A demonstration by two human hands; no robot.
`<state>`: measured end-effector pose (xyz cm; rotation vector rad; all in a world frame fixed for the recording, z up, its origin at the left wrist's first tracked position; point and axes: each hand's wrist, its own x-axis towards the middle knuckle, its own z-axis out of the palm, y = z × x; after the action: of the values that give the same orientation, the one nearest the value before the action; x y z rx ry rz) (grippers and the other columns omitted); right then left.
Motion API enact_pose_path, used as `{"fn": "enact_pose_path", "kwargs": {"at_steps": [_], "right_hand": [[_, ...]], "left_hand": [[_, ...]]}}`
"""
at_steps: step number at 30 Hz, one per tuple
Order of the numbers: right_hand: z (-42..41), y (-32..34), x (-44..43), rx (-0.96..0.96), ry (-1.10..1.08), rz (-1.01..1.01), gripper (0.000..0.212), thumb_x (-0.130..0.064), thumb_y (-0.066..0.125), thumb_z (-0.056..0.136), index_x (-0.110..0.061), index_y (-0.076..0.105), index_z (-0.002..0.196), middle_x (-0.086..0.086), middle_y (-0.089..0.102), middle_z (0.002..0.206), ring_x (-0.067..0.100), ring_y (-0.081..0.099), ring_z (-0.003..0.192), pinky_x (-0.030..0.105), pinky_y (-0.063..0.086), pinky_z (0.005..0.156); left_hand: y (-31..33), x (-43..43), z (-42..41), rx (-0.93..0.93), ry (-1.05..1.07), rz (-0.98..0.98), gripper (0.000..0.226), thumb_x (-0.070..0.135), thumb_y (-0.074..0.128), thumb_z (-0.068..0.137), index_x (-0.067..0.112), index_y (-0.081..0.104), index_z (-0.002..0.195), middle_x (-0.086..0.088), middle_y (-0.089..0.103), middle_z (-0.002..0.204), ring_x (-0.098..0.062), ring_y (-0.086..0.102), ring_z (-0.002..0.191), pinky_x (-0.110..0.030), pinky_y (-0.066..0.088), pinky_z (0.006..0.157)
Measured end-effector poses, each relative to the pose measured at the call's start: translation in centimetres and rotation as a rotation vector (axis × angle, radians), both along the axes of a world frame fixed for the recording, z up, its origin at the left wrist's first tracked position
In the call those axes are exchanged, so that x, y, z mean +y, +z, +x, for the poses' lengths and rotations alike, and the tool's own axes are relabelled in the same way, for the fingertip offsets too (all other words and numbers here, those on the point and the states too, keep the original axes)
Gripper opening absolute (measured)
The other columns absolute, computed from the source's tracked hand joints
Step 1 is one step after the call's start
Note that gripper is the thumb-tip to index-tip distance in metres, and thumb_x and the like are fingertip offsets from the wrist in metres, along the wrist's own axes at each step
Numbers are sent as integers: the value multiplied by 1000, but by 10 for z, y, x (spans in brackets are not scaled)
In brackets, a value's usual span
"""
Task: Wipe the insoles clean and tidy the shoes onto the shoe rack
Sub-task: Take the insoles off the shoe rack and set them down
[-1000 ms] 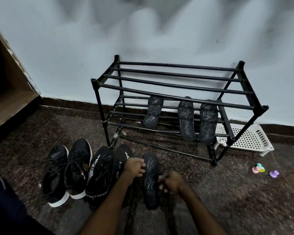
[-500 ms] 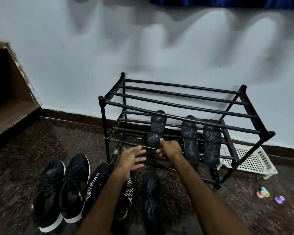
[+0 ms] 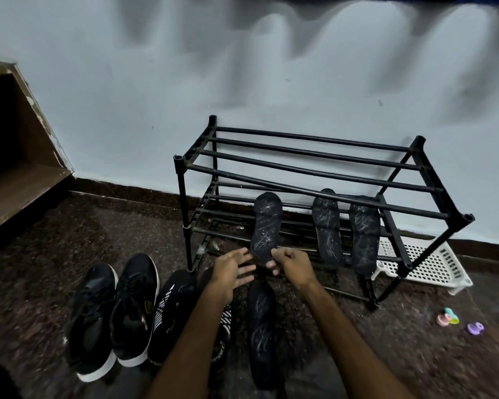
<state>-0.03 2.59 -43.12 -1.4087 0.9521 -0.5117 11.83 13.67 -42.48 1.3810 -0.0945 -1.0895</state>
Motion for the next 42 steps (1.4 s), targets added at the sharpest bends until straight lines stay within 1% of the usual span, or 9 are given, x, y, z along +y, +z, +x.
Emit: {"fn": "enact_pose_path", "kwargs": {"at_steps": [6,13,16,26,31,34,37,40,42], "right_hand": [[-81,-11,49,5,164,-20,19,-11,57,98,-1,66,84,6,70,66,13,54,47,21,45,52],[-168,-39,91,84,191,116,20,-10,58,97,-3,64,80,10,69,69,10,54,46,20,44,50],[-190,-51,97,143,189,170,24,-10,59,97,-6,62,73,13,67,70,8,54,45,19,43,47],[-217,-95,82,282,102,275,26,-13,60,97,-8,60,71,5,66,62,7,47,40,18,36,41],[-212,-115,77,364,74,320,23,-17,58,98,-11,59,76,6,66,65,8,46,41,17,32,39],[-206,-123,76,395,70,338,22,-18,57,99,-11,59,78,6,64,63,8,45,38,15,30,35],[-198,-132,73,469,149,270,25,-22,56,99,-15,59,75,1,66,62,5,46,38,16,31,35],[-192,-140,72,625,254,222,29,-27,56,98,-17,58,72,-3,66,59,4,50,37,16,34,36],[-190,-143,70,706,298,209,28,-29,59,95,-15,61,71,-1,68,60,9,58,43,20,43,42]], "left_hand": [[-5,4,-27,45,-35,-13,50,37,25,108,7,43,144,-11,47,148,-33,49,131,-42,43,96],[-13,21,-74,-16,-80,75,28,11,42,105,3,56,128,-14,66,120,-28,66,92,-36,55,69],[-26,19,-96,-42,-137,146,20,7,42,103,9,61,105,-11,68,108,-25,68,81,-36,55,63],[-82,-13,-120,-66,-316,324,19,10,40,104,13,57,96,-6,64,90,-25,64,77,-34,55,58],[-108,-28,-123,-126,-379,502,31,9,33,106,13,47,79,-7,54,82,-24,53,68,-34,46,59],[-116,-28,-122,-142,-445,554,26,8,36,105,2,54,88,-9,53,85,-25,52,67,-36,46,59],[-130,-21,-117,-298,-567,576,30,7,38,103,0,54,128,-11,59,102,-19,54,64,-32,49,57],[-131,-8,-120,-443,-590,603,27,5,42,100,7,59,121,-9,63,93,-15,52,53,-23,46,42],[-129,-1,-119,-523,-610,617,21,5,44,96,12,63,102,-10,67,87,-19,57,55,-26,50,47]]}}
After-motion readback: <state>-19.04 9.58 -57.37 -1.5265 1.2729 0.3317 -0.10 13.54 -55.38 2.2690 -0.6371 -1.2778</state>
